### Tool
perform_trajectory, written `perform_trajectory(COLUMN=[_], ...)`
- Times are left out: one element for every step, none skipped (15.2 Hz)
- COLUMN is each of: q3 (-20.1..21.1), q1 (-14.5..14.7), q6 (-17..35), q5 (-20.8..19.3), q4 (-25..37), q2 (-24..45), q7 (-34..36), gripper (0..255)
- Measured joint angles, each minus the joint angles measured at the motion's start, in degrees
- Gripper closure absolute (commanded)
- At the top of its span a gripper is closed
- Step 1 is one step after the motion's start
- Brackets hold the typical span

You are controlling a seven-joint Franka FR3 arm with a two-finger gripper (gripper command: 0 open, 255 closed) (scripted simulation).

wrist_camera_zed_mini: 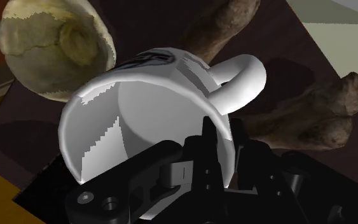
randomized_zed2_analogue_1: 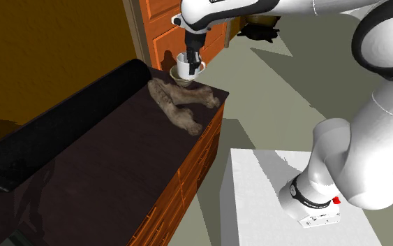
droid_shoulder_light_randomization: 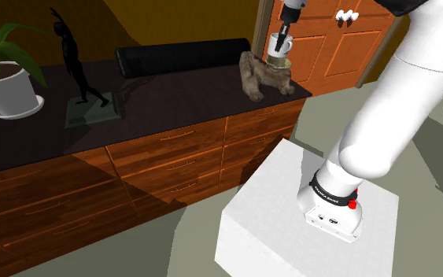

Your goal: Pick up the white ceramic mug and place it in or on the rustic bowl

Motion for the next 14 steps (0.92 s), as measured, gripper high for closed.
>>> perform_trajectory(q3=[-0.70,-1.18,-1.40,-1.45,-1.39,-1.17,-0.75,-0.32,0.21,0.81,1.62,2.72,3.24,3.48], q1=[-1.03,-2.38,-3.80,-5.39,-7.10,-9.17,-11.58,-13.88,-16.06,-18.20,-21.17,-24.99,-26.73,-27.27], q6=[-0.30,-1.28,-2.45,-3.88,-5.18,-6.26,-8.03,-9.75,-10.94,-12.20,-14.45,-17.39,-18.42,-18.50], q5=[2.58,4.98,7.08,9.05,10.88,12.91,14.97,16.64,18.18,19.58,21.20,23.04,23.83,24.14], q4=[2.57,5.45,8.38,11.58,14.60,17.70,21.84,25.67,29.05,32.64,38.06,45.37,48.25,49.08], q2=[3.30,6.26,8.96,11.61,14.09,16.95,20.12,22.84,25.44,28.07,31.40,35.61,37.50,38.29], q7=[-2.34,-4.62,-6.45,-8.08,-9.57,-11.13,-12.44,-13.50,-14.33,-14.83,-15.21,-15.17,-15.36,-15.42], gripper=[255,255,255,255,255,255,255,255,255,255,255,255,255,255])
